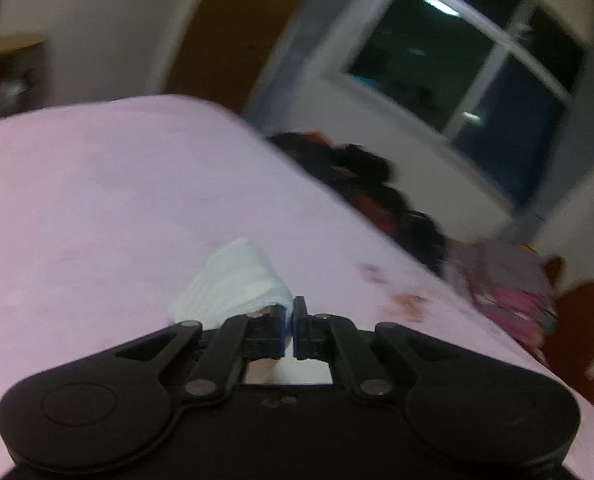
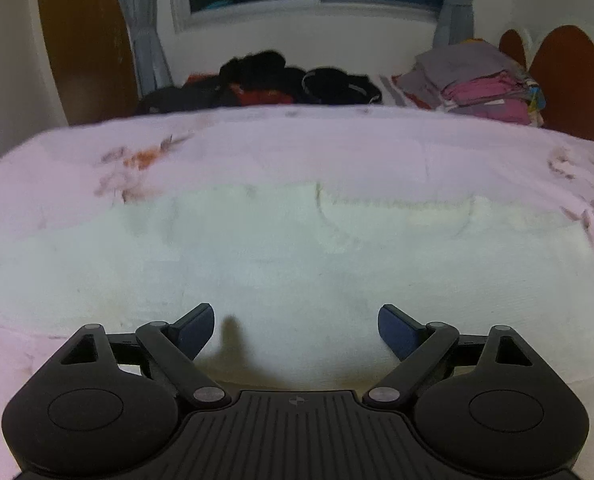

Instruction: Fold small clothes

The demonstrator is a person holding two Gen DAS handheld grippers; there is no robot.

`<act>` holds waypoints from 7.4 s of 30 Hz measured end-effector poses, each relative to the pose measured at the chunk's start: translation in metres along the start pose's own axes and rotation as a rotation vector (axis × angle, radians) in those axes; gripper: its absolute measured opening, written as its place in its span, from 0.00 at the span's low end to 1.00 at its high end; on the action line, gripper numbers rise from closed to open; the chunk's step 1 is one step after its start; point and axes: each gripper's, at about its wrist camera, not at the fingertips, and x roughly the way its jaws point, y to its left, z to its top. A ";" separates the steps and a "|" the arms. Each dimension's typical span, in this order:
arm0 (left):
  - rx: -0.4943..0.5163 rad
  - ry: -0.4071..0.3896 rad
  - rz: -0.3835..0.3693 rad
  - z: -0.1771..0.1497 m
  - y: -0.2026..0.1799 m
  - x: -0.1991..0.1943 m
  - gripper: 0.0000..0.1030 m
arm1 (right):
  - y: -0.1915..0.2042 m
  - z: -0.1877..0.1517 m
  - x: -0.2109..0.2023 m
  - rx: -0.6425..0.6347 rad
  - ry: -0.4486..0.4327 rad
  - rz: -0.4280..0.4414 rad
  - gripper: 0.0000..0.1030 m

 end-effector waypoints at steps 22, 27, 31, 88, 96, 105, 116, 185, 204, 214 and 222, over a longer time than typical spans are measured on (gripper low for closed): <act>0.430 0.464 -0.398 -0.189 -0.261 0.058 0.34 | -0.157 -0.025 -0.086 0.197 -0.032 -0.021 0.86; 0.446 0.366 -0.361 -0.162 -0.236 0.033 0.73 | -0.142 -0.024 -0.080 0.168 -0.024 0.044 0.86; 0.419 0.332 -0.259 -0.149 -0.199 0.023 0.73 | -0.113 -0.019 -0.070 0.095 -0.018 0.104 0.86; 0.507 0.193 0.065 -0.162 -0.141 0.053 0.62 | -0.127 0.003 -0.062 0.051 -0.058 0.037 0.07; 0.527 0.154 0.009 -0.167 -0.147 0.048 0.17 | -0.173 -0.006 -0.060 0.064 -0.007 -0.066 0.07; 0.587 0.138 -0.005 -0.172 -0.149 0.041 0.06 | -0.201 -0.023 -0.048 0.107 0.055 -0.112 0.07; 0.435 0.163 -0.038 -0.135 -0.141 0.021 0.25 | -0.200 -0.008 -0.076 0.088 -0.080 -0.168 0.30; 0.594 0.281 0.027 -0.181 -0.200 0.016 0.42 | -0.192 -0.038 -0.087 0.030 0.026 -0.012 0.30; 0.622 0.316 -0.058 -0.220 -0.154 -0.080 0.57 | -0.138 -0.130 -0.202 0.034 0.006 -0.022 0.71; 0.608 0.314 -0.069 -0.234 -0.105 -0.147 0.60 | -0.131 -0.193 -0.266 0.056 0.031 -0.090 0.71; 0.565 0.347 -0.045 -0.243 -0.062 -0.178 0.58 | -0.139 -0.234 -0.295 0.088 0.069 -0.123 0.71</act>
